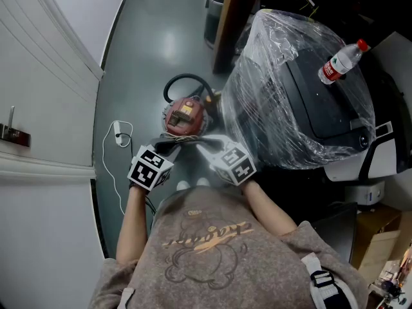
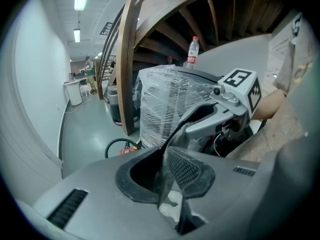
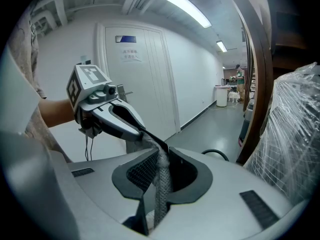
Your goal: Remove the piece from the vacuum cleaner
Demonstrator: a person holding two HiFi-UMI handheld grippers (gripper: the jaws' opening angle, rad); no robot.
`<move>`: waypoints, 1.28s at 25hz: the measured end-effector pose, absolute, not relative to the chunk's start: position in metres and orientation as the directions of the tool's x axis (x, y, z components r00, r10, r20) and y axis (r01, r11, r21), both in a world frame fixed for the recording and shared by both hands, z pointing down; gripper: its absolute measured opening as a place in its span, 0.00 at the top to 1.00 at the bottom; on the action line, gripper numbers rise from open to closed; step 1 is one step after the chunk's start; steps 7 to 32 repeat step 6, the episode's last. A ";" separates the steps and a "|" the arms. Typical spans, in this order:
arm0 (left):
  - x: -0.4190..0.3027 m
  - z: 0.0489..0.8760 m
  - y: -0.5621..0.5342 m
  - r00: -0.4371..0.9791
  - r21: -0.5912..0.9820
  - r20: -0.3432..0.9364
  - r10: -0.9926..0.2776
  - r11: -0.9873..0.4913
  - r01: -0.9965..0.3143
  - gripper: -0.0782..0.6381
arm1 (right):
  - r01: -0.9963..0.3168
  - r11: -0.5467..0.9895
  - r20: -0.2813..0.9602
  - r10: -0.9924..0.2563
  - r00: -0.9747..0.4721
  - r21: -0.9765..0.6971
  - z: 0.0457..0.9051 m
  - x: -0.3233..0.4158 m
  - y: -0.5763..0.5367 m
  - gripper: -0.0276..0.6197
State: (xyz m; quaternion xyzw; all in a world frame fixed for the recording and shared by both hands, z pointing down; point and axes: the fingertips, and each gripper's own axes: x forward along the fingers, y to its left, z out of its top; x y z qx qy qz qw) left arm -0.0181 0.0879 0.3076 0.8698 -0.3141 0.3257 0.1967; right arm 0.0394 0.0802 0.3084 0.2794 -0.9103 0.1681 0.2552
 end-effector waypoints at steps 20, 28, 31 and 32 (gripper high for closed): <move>-0.017 0.308 0.088 0.587 0.135 0.692 -0.420 -0.724 -0.677 0.81 | -0.596 0.786 0.560 -0.423 -0.712 -0.164 0.310 0.041 0.080 0.87; -0.017 0.308 0.088 0.587 0.135 0.692 -0.420 -0.724 -0.677 0.81 | -0.596 0.786 0.560 -0.423 -0.712 -0.164 0.310 0.041 0.080 0.87; -0.017 0.308 0.088 0.587 0.135 0.692 -0.420 -0.724 -0.677 0.81 | -0.596 0.786 0.560 -0.423 -0.712 -0.164 0.310 0.041 0.080 0.87; -0.017 0.308 0.088 0.587 0.135 0.692 -0.420 -0.724 -0.677 0.81 | -0.596 0.786 0.560 -0.423 -0.712 -0.164 0.310 0.041 0.080 0.87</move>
